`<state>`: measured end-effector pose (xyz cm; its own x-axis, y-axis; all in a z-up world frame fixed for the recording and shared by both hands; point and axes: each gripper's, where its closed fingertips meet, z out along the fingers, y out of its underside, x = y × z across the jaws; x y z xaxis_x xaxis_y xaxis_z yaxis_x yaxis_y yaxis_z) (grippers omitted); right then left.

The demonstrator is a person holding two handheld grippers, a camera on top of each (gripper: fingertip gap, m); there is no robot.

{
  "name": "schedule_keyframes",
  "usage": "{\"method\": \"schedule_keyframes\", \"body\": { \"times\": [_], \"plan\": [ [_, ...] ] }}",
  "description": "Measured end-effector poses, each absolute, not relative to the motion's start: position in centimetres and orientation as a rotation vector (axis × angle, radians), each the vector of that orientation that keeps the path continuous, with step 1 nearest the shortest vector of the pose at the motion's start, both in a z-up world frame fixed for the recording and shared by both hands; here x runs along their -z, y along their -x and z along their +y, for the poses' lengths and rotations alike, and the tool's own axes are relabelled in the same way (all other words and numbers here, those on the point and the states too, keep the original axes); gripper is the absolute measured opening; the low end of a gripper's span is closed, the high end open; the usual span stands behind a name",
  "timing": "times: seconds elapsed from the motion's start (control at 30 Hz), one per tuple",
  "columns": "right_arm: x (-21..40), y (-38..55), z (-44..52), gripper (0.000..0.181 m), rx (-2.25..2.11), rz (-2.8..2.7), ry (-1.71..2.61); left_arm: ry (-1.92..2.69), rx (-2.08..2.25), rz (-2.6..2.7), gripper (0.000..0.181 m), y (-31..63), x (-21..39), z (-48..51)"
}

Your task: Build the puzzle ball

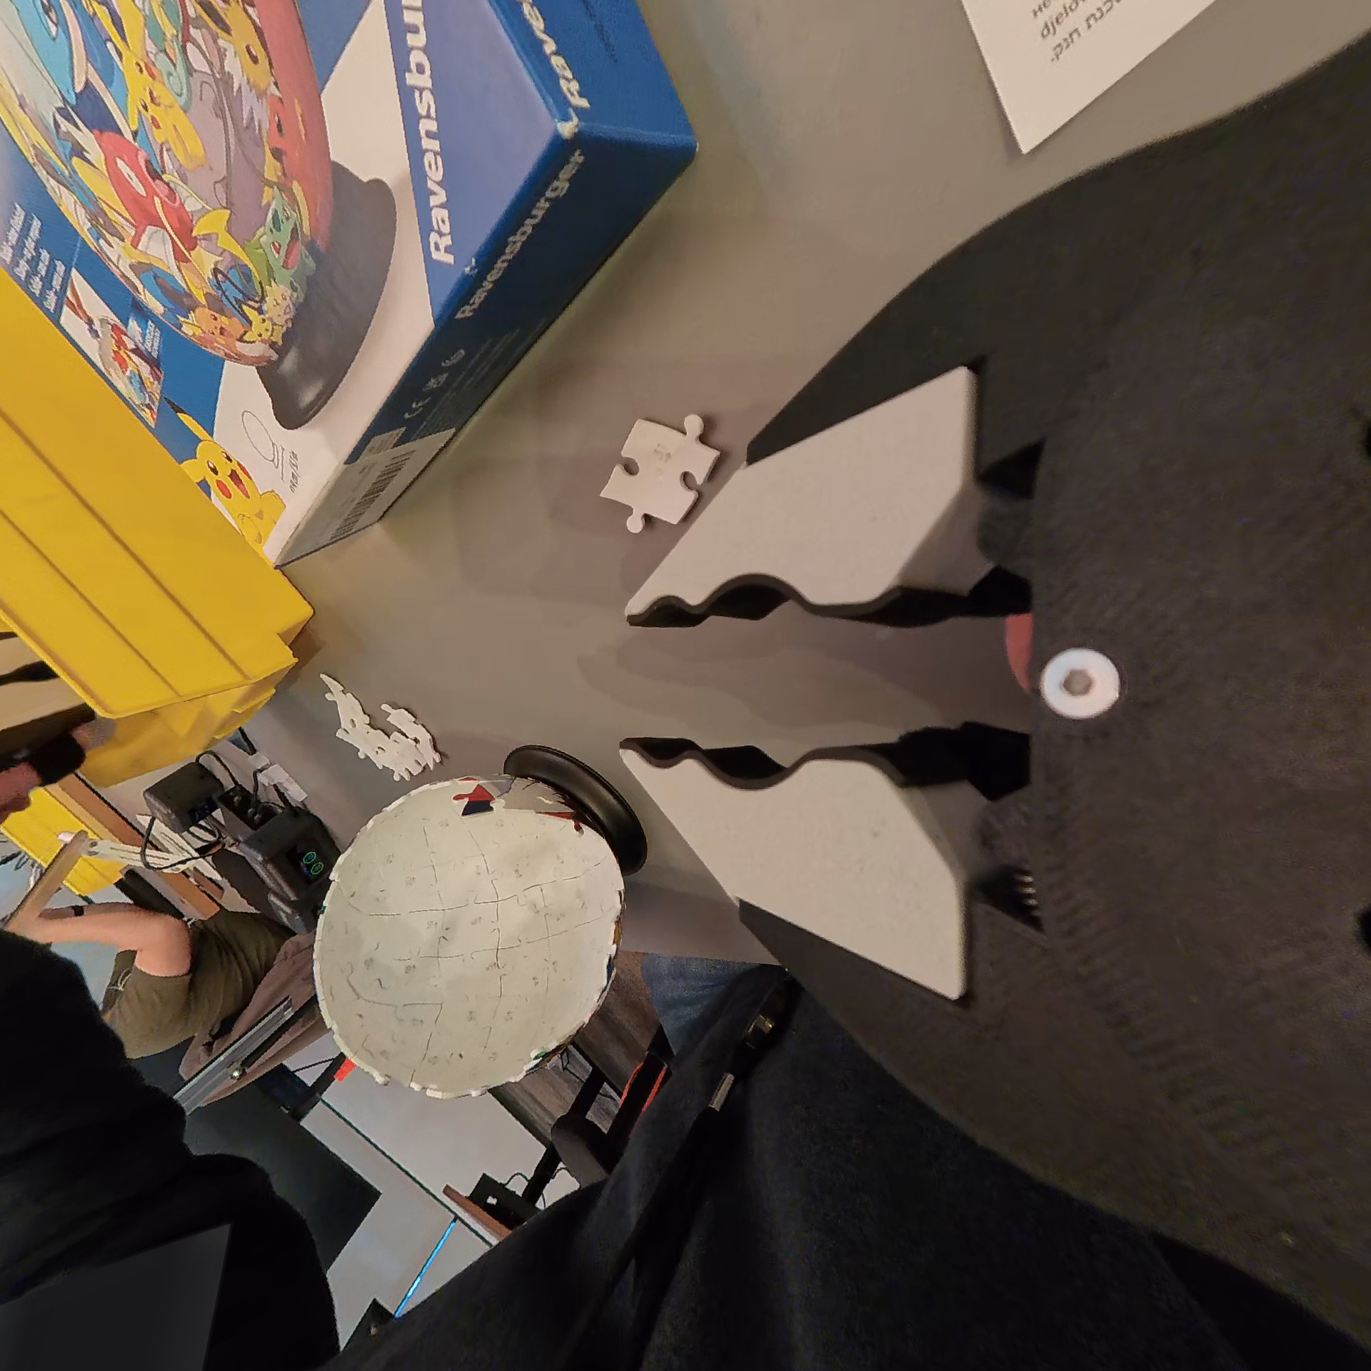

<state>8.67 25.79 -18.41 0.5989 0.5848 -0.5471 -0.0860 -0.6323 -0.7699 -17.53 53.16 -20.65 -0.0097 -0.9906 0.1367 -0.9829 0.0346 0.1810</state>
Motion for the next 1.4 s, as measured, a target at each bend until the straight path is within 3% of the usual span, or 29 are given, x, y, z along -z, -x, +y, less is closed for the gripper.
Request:
{"method": "schedule_keyframes", "body": {
  "times": [0.1,0.23,0.4,0.67,0.97,1.2,1.4],
  "plan": [
    [18.4,-8.6,25.8,0.028,-1.062,-0.396,2.027,-2.001,0.086,-2.028,0.036,18.5,22.0,52.5],
    [18.5,-8.7,25.8,0.028,-1.058,-0.396,2.029,-1.938,0.196,-1.993,0.042,19.0,23.6,52.3],
    [18.4,-8.7,25.8,0.028,-1.060,-0.395,2.026,-1.860,0.328,-2.043,0.003,19.4,23.9,53.3],
    [18.3,-8.7,25.7,0.029,-1.068,-0.396,2.017,-1.880,0.330,-2.119,0.003,19.0,23.3,53.5],
    [18.4,-8.7,25.8,0.029,-1.067,-0.393,2.025,-1.994,0.028,-2.473,0.003,14.3,16.1,46.5],
    [18.6,-8.6,25.8,0.029,-1.055,-0.395,2.040,-2.095,0.055,-2.571,0.004,14.7,20.7,41.8],
    [18.8,-8.6,25.9,0.028,-1.043,-0.392,2.051,-2.090,-0.041,-2.518,0.035,15.9,22.6,39.6]
  ]
}}
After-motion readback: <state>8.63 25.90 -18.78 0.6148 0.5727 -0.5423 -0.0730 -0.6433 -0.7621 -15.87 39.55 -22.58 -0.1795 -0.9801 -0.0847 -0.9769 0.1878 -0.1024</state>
